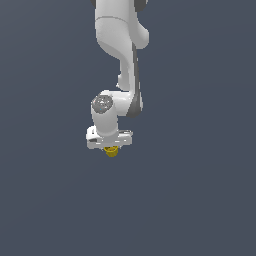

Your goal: Pick up the object and move it to a goal position.

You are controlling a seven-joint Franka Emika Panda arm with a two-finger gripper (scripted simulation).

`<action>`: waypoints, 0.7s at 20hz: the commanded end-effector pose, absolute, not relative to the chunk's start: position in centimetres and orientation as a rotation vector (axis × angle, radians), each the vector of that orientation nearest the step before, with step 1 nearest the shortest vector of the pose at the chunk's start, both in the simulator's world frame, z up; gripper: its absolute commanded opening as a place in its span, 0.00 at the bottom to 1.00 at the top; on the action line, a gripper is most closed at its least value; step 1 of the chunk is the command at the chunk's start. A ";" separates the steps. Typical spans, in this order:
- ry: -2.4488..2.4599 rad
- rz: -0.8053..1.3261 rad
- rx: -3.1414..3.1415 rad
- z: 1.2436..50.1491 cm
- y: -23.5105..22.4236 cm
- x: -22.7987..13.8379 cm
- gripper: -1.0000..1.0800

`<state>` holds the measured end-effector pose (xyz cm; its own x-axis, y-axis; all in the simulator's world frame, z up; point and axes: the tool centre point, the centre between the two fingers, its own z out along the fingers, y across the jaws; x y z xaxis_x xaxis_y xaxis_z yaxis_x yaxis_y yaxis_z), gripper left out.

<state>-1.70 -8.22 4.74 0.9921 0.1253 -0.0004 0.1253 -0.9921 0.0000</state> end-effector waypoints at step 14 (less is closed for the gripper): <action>0.197 0.000 3.135 11.1 -7.4 -3.0 0.00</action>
